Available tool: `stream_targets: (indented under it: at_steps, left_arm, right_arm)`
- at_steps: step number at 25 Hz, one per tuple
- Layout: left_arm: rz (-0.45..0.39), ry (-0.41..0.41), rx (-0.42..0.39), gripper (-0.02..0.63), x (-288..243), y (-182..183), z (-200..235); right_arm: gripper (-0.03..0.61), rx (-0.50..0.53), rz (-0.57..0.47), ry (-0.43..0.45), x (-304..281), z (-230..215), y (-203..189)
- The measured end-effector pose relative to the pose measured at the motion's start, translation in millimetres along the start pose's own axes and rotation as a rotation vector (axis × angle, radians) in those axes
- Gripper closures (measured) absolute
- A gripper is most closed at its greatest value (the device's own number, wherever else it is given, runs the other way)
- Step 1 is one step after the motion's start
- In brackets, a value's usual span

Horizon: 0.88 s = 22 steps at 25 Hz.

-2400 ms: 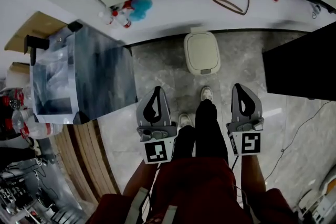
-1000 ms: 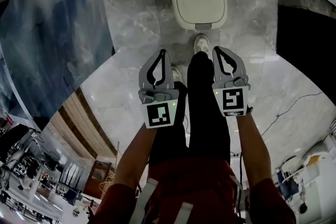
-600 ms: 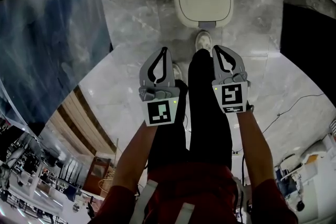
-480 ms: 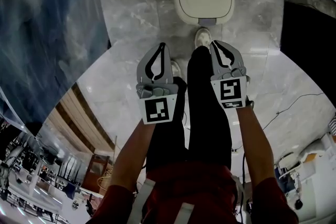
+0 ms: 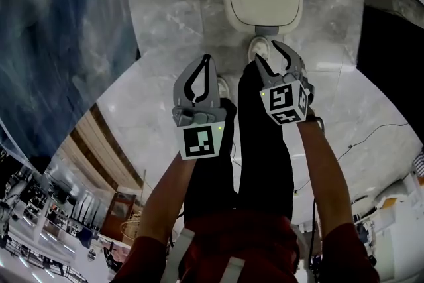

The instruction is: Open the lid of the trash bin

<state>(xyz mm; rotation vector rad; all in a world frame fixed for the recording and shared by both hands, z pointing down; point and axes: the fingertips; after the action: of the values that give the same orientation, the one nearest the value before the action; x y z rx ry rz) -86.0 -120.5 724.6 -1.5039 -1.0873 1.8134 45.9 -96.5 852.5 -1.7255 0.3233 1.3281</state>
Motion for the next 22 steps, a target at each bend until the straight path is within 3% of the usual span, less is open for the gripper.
stream_targets:
  at_steps: [12, 22]
  left_arm:
    - [0.024, 0.041, 0.032, 0.607, -4, -12, 6]
    - [0.035, 0.056, 0.031, 0.607, -5, -18, 16]
  right_arm:
    - [0.314, 0.046, 0.064, -0.016, -32, -3, -9]
    - [0.311, 0.114, 0.076, 0.0, -39, 0, -11]
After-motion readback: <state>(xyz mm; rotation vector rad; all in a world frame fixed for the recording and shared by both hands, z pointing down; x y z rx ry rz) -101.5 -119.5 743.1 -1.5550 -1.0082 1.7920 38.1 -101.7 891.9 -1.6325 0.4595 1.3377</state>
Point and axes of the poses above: the fingertips, and each gripper's own axes: x backward along the fingers, z to its left, y out of its top, and after that the axes turned 4 degrees about z, right-handed
